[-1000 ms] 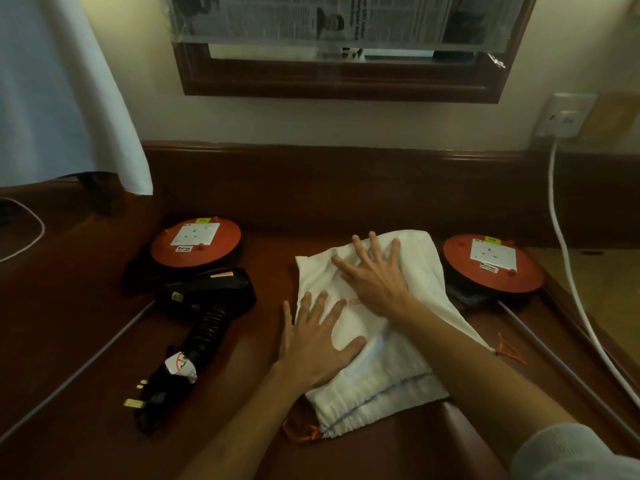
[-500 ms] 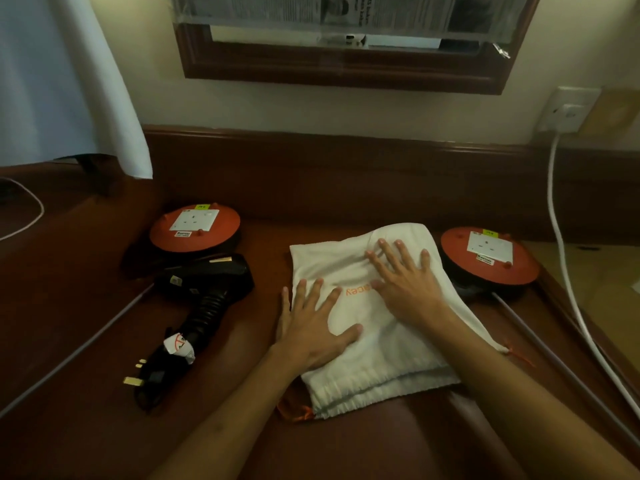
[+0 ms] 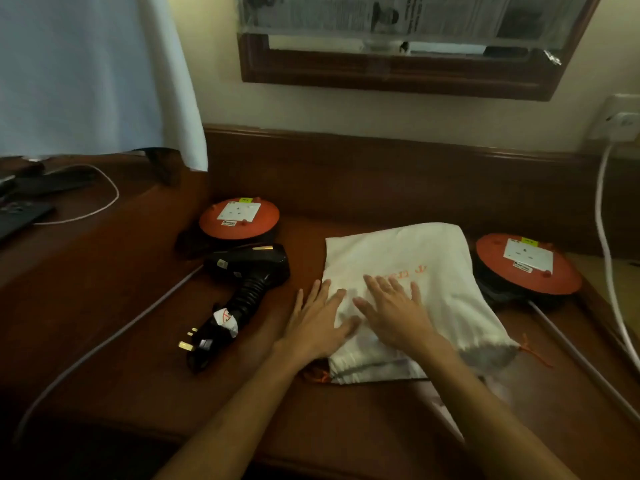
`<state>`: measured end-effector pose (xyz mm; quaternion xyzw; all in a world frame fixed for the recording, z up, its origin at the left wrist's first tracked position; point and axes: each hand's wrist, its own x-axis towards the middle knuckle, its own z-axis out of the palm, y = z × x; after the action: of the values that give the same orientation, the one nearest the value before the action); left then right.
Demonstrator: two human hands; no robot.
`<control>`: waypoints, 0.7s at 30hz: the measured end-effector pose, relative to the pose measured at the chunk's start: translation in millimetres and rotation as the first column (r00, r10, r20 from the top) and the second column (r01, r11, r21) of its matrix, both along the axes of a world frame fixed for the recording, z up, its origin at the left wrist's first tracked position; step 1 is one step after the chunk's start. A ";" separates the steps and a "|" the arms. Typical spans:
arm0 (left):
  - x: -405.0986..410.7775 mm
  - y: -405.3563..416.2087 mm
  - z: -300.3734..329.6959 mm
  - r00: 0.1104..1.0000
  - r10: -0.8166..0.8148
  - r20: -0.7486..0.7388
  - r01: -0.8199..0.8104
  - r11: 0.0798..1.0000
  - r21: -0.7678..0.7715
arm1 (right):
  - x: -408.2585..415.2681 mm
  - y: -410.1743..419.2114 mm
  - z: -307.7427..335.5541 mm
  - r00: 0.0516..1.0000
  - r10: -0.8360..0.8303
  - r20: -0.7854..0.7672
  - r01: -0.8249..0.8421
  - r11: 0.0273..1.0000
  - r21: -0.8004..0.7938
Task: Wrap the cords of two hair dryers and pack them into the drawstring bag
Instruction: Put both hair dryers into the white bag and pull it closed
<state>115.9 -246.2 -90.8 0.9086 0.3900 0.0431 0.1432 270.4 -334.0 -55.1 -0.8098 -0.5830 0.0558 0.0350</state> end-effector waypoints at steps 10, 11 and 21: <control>-19.3 -6.0 22.6 0.998 0.003 -0.070 0.006 0.991 0.133 | -12.2 -20.5 -27.6 0.987 0.041 -0.154 0.011 0.945 0.326; -28.0 -8.3 29.3 0.999 0.024 -0.031 -0.019 0.986 0.163 | -15.2 -26.4 -27.3 0.985 0.057 -0.164 0.020 0.901 0.433; -109.3 -0.3 41.0 0.831 0.556 0.006 -0.550 0.819 0.165 | -27.9 -45.0 -33.4 0.994 0.033 -0.105 0.022 0.879 0.477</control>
<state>6.6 -246.5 -49.8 0.7656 0.6349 0.0945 0.0431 242.5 -379.0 -88.5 -0.7703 -0.5783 -0.0448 0.2651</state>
